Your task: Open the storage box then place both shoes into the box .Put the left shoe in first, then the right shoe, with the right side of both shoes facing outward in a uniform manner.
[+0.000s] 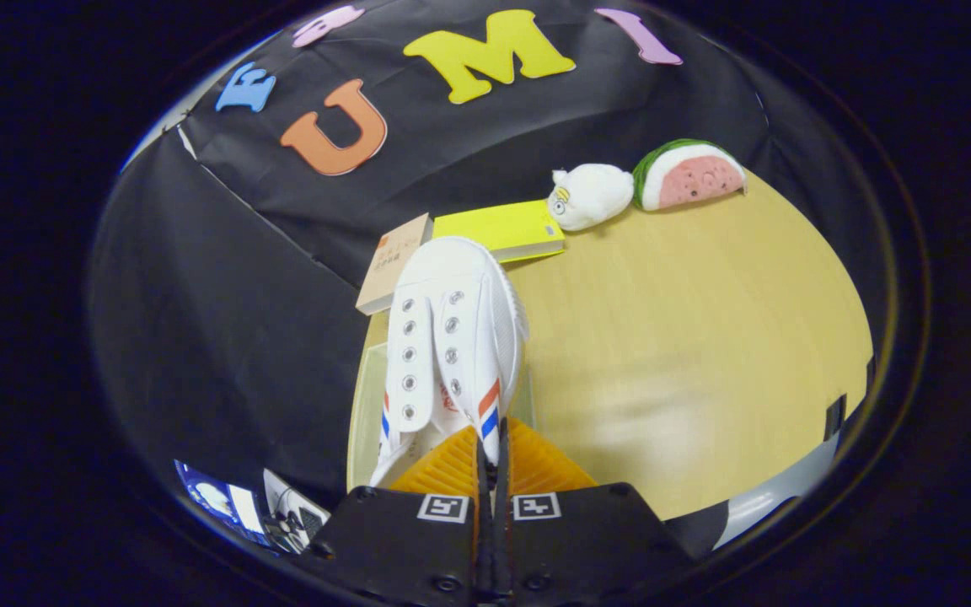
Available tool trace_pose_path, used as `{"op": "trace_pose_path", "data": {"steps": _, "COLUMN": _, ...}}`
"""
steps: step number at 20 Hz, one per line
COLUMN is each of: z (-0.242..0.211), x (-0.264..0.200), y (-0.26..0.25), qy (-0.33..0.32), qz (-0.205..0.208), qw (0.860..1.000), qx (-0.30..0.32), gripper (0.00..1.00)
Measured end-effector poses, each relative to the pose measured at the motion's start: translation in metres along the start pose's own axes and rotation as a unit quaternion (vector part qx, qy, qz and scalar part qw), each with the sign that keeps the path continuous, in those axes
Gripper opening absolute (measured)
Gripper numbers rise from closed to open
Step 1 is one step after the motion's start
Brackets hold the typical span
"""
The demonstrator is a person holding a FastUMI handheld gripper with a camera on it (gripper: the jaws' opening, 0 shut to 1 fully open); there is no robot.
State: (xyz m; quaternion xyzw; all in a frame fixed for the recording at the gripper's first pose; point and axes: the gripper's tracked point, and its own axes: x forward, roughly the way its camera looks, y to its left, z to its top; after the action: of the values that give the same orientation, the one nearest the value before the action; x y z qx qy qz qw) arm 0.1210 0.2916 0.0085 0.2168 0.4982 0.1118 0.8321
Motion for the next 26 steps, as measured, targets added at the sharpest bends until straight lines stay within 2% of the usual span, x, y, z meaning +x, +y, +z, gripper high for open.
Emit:
{"op": "trace_pose_path", "data": {"steps": 3, "z": -0.022, "x": 0.019, "y": 0.031, "qy": 0.018, "qz": -0.006, "qw": 1.000, "qx": 0.005, "gripper": 0.05}}
{"op": "trace_pose_path", "data": {"steps": 8, "z": -0.039, "x": 0.056, "y": 0.039, "qy": 0.024, "qz": -0.044, "qw": 0.998, "qx": 0.026, "gripper": 0.05}}
{"op": "trace_pose_path", "data": {"steps": 13, "z": -0.049, "x": 0.076, "y": 0.028, "qy": 0.032, "qz": -0.098, "qw": 0.995, "qx": -0.015, "gripper": 0.05}}
{"op": "trace_pose_path", "data": {"steps": 20, "z": -0.053, "x": 0.079, "y": 0.026, "qy": 0.019, "qz": -0.121, "qw": 0.992, "qx": -0.015, "gripper": 0.05}}
{"op": "trace_pose_path", "data": {"steps": 26, "z": -0.064, "x": 0.076, "y": 0.030, "qy": 0.030, "qz": -0.117, "qw": 0.993, "qx": 0.003, "gripper": 0.06}}
